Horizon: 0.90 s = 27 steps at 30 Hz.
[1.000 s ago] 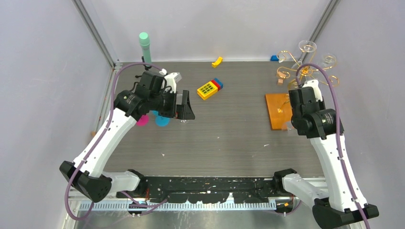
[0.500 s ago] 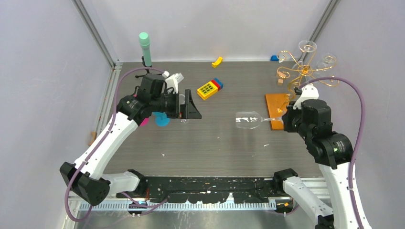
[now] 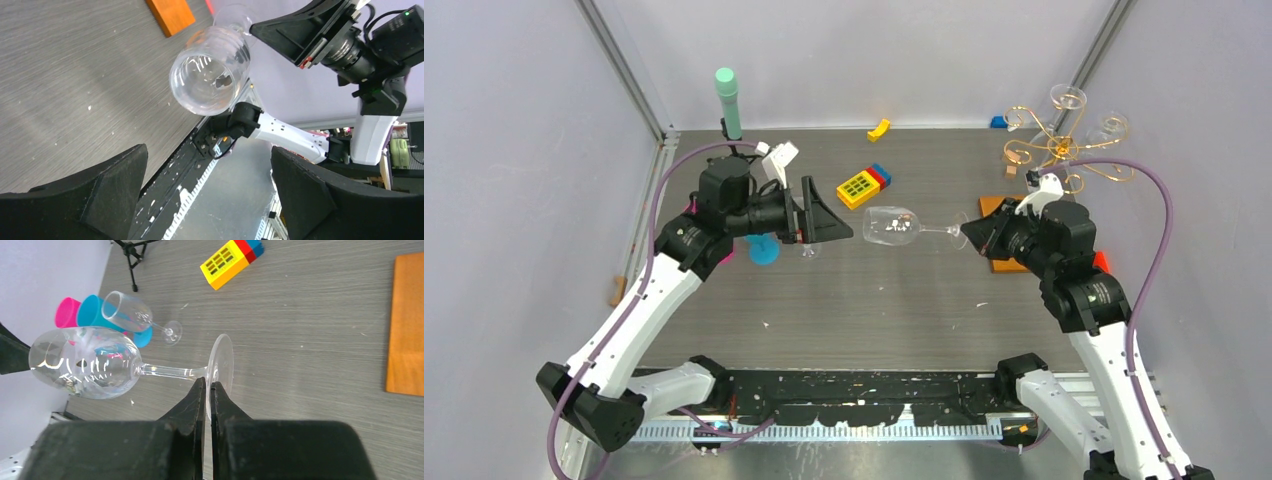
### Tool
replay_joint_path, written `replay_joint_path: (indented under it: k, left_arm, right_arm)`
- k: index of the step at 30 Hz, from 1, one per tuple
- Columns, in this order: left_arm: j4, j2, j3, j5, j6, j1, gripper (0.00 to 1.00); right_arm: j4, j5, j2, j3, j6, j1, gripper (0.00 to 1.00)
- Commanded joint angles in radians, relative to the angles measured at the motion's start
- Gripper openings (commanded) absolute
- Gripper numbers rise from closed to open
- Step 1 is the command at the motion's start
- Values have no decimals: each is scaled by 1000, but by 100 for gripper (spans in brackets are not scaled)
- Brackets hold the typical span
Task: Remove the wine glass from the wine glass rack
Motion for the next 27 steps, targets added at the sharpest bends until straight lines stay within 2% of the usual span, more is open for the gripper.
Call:
replay_joint_path:
  k: [1, 7, 12, 16, 22, 27]
  left_arm:
    - [108, -13, -5, 34, -43, -2, 94]
    - [86, 10, 70, 5, 75, -2, 94]
    - [-7, 80, 210, 1, 179, -2, 94]
    - [-76, 154, 273, 52, 232, -2, 93]
    - [-136, 254, 245, 196, 254, -45, 77]
    - [-167, 306, 216, 209, 274, -130, 74]
  right_arm:
    - [190, -71, -13, -3, 89, 5, 0]
    - [180, -104, 14, 7, -3, 42, 0]
    - [120, -92, 56, 39, -134, 145, 0]
    - [90, -103, 97, 64, -270, 233, 0]
    - [100, -166, 133, 97, -387, 344, 0]
    - [107, -114, 191, 121, -437, 419, 0]
